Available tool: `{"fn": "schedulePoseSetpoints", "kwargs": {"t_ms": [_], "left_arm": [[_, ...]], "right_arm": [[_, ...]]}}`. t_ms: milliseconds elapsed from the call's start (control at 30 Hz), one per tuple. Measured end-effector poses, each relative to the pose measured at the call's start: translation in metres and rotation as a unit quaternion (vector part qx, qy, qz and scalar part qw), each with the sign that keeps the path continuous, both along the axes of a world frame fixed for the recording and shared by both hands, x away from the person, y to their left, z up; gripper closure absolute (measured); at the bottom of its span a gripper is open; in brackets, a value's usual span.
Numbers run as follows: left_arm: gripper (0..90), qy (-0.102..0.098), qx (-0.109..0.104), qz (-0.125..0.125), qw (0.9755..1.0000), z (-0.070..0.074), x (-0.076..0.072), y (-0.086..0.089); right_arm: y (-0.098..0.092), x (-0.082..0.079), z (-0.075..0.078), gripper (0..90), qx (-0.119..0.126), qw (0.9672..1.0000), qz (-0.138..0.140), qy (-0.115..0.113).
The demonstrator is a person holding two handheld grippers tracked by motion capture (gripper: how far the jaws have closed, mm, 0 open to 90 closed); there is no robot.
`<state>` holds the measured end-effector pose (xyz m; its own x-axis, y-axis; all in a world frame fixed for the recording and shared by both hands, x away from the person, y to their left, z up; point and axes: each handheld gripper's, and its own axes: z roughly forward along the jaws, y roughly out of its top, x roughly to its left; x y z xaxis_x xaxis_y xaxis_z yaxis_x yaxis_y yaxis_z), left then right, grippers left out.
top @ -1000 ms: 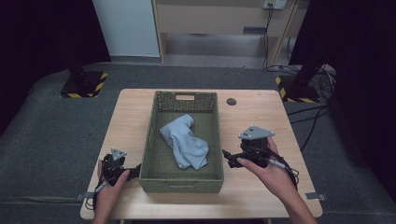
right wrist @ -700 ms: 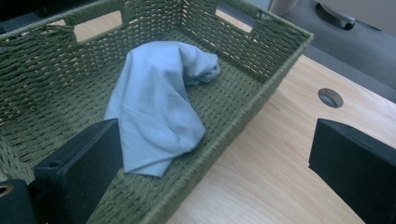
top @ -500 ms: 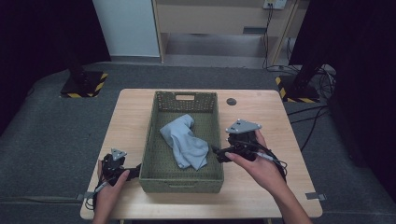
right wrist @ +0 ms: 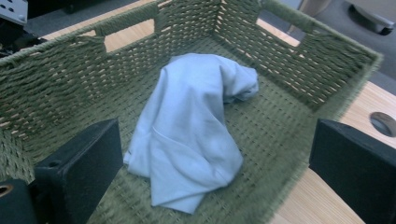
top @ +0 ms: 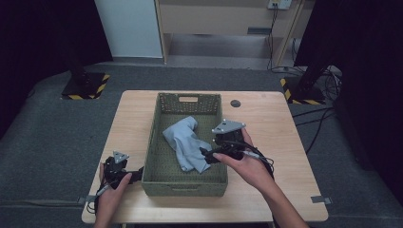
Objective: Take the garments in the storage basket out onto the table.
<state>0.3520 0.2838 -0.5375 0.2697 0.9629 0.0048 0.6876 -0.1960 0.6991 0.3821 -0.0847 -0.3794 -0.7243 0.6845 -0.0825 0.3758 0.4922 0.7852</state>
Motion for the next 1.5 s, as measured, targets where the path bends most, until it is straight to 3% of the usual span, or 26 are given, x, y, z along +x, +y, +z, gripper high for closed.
{"fn": "schedulePoseSetpoints", "kwargs": {"t_ms": [633,767,1067,1500], "left_arm": [[0.0,0.000,0.000,0.000,1.0000,0.000,0.000,0.000],[0.0,0.000,0.000,0.000,1.0000,0.000,0.000,0.000],[0.0,0.000,0.000,0.000,1.0000,0.000,0.000,0.000],[0.0,0.000,0.000,0.000,1.0000,0.000,0.000,0.000]], "right_arm": [[0.044,0.031,-0.007,3.1,-0.009,0.9996,0.019,0.022],[0.047,0.034,-0.010,3.4,-0.019,0.9994,0.024,0.018],[0.054,0.048,-0.019,3.2,-0.023,0.9990,0.016,0.036],[0.065,0.056,-0.025,3.3,-0.017,0.9989,0.011,0.043]]}}
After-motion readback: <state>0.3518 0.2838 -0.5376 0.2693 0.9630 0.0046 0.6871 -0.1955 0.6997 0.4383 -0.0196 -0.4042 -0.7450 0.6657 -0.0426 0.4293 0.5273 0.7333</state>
